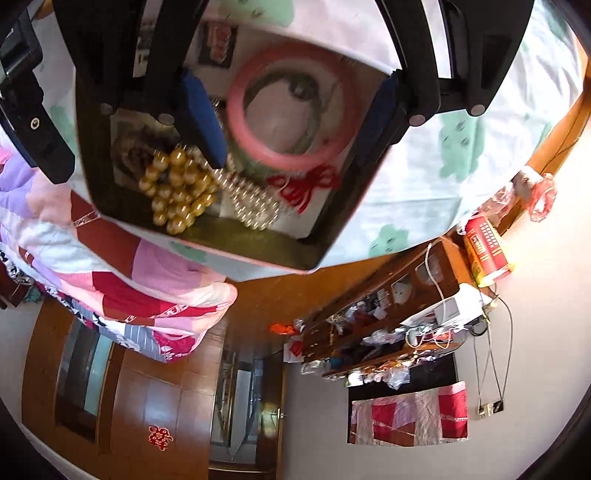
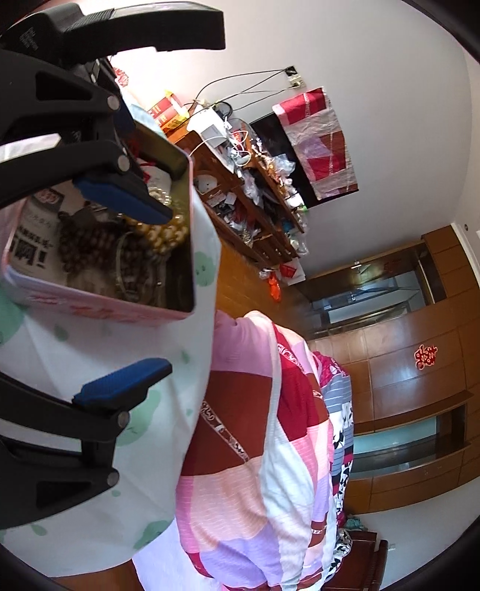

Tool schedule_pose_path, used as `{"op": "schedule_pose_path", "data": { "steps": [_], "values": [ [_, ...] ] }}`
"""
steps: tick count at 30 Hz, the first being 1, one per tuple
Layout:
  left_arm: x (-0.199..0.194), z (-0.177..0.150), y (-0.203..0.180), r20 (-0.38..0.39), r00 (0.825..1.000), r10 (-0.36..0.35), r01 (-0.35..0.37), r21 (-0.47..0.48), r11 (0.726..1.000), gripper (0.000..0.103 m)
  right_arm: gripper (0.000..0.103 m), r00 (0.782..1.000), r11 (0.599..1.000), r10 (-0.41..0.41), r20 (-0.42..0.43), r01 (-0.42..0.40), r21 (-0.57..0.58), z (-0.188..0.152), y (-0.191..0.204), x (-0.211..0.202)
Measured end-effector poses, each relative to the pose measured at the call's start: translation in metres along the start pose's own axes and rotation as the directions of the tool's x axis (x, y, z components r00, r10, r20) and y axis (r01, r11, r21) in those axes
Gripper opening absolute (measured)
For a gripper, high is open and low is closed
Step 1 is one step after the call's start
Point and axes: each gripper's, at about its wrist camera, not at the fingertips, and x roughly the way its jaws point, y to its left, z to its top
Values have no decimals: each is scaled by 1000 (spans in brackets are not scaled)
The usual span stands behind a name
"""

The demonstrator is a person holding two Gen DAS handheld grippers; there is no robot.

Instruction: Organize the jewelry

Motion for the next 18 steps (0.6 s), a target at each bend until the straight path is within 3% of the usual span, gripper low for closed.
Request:
{"op": "schedule_pose_path", "data": {
  "steps": [7,10,14,18],
  "values": [
    [-25,-17,5,28,999,32,-33,21,999,73,80,1000,998,-20,-14,19,-55,-12,7,-12],
    [-39,-22,8,60,995,78,-80,31,996,73,83,999,996,-30,-21,28,-80,-17,13,-19],
    [-56,-27,14,68,995,76,-76,5,997,73,89,1000,996,-25,-11,24,-84,-23,15,-36],
    [-74,-40,19,84,989,125,-125,-10,992,73,89,999,994,-30,-19,28,-103,-32,17,-52]
  ]
}}
